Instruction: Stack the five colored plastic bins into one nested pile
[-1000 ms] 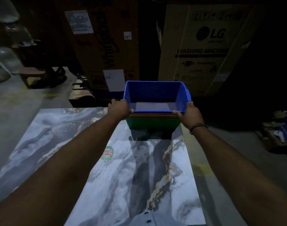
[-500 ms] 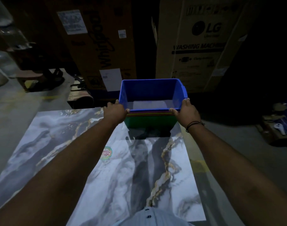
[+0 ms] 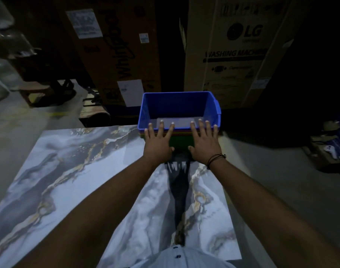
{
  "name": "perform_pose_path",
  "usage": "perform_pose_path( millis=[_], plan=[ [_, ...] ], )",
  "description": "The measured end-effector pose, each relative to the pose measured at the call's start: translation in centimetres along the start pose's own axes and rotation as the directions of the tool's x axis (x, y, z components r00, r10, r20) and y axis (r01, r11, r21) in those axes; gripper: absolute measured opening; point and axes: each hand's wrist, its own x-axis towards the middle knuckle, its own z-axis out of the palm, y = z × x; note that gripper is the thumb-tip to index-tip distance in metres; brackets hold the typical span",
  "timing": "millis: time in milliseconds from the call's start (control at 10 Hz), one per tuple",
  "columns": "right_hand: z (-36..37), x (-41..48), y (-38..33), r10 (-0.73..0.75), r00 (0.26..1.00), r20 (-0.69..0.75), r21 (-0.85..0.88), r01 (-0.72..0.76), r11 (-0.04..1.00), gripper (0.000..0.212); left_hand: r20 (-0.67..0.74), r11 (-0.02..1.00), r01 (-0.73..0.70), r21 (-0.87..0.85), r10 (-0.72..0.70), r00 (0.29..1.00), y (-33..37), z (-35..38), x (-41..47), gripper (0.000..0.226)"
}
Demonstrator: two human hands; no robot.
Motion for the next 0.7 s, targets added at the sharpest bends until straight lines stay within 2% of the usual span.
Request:
perform_pose_path(
  millis=[200,400,500,600,700],
  plan=[
    [-0.3,0.6,-0.5,0.026,0.999,0.035,-0.003,-0.025,1.0,0.105,0.064,1.0,0.014,-0.01,-0.014,0.998,0.0,-0.9,0.4,0.103],
    [-0.9,-0.3,-0.1,-0.013,0.998,0.067,-0.016,0.014,1.0,0.108,0.145,0.998,-0.061,-0.017,0.063,0.987,-0.9,-1.8,-0.5,0.106],
    [-1.7,-0.3,0.6,-0.023,0.994,0.107,0.024,0.02,1.0,0.104,0.05,0.99,-0.14,0.019,0.139,0.989,-2.5,-0.2,-3.2,0.103],
    [-1.9,-1.7,0.7,0.038,0.998,0.051,0.072,-0.041,0.997,0.102,-0.085,0.988,-0.151,0.0,0.151,0.985,-3.7,1.8,-7.5,0.1],
    [0.4,-4.5,0.4,0.046,0.998,-0.049,0.091,-0.042,0.995,0.1,-0.101,0.998,-0.062,0.017,0.063,0.993,-5.0,3.6,-11.1,0.098]
  ],
)
